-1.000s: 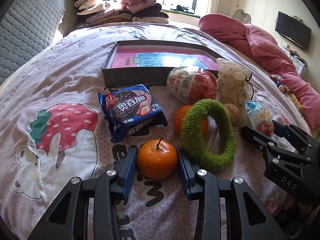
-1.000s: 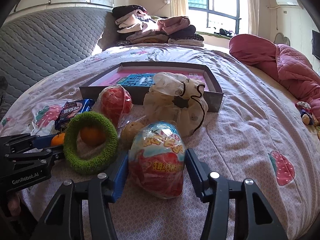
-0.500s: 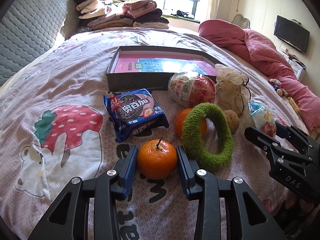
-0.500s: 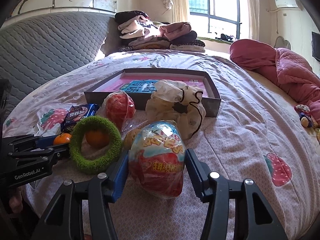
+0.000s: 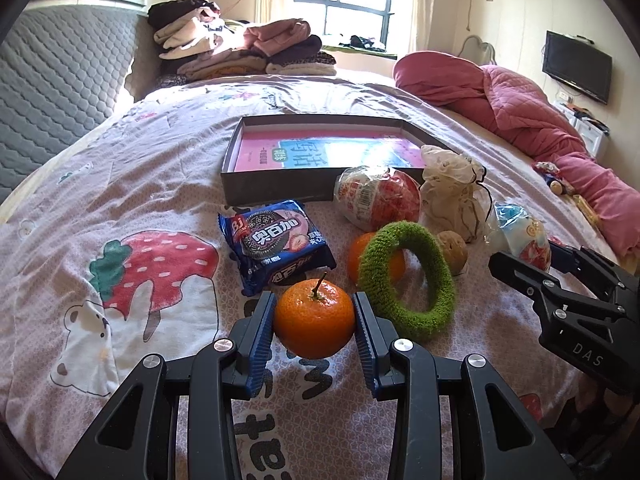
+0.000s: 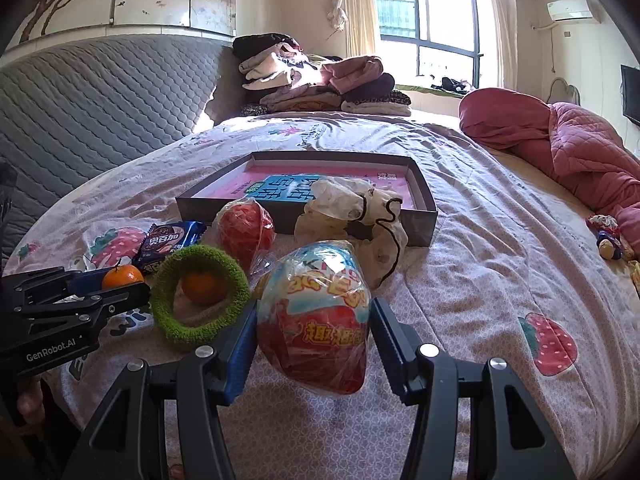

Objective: Organize objects
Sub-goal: 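Close left gripper on the orange while right gripper closes on the plastic egg, then lift the orange with left gripper while right gripper carries the egg over the tray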

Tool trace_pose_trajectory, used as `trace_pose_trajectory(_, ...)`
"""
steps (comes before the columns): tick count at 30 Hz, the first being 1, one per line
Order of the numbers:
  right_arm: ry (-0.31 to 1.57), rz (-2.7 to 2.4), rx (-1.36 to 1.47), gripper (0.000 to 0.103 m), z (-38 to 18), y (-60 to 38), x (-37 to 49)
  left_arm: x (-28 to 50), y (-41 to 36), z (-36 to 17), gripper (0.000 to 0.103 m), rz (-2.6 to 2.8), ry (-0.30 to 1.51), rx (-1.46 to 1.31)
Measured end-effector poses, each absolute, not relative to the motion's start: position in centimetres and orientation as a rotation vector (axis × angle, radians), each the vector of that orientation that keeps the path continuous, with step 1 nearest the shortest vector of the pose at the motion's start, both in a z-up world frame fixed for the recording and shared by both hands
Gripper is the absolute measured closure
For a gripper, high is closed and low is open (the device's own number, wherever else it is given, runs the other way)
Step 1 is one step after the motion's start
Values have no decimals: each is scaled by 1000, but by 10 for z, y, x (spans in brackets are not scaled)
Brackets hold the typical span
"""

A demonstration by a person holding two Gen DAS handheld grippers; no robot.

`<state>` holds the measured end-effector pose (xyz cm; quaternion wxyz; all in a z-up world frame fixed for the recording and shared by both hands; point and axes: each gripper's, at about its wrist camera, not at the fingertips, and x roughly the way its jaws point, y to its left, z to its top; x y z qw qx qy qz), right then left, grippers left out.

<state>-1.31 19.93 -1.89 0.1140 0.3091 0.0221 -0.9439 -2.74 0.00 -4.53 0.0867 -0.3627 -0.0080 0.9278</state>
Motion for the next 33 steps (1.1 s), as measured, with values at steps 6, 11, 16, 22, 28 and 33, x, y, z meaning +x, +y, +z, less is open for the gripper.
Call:
trace_pose_trajectory(6,64,-2776,880,48,-15,199,-10,-26,2,-38,64,2771,-35,-1047)
trace_pose_trajectory(11,65,-2780,866,48,-13,199,-9,-26,2,-36,64,2772,-42,-1041)
trace_pose_trajectory(16,59,-2778,858,48,-10,199,-9,-27,2,-35,64,2767,-51,-1041)
trace_pose_trajectory(22,62,-2779,840,48,-5,197,-10,-29,6,-27,64,2769,-60,-1022)
trace_pose_trajectory(28,65,-2790,803,48,5,198,-16,-38,11,-18,64,2768,-67,-1010)
trace_pose_trajectory(33,56,-2800,782,48,11,202,-25,-51,16,-10,64,2766,-68,-999)
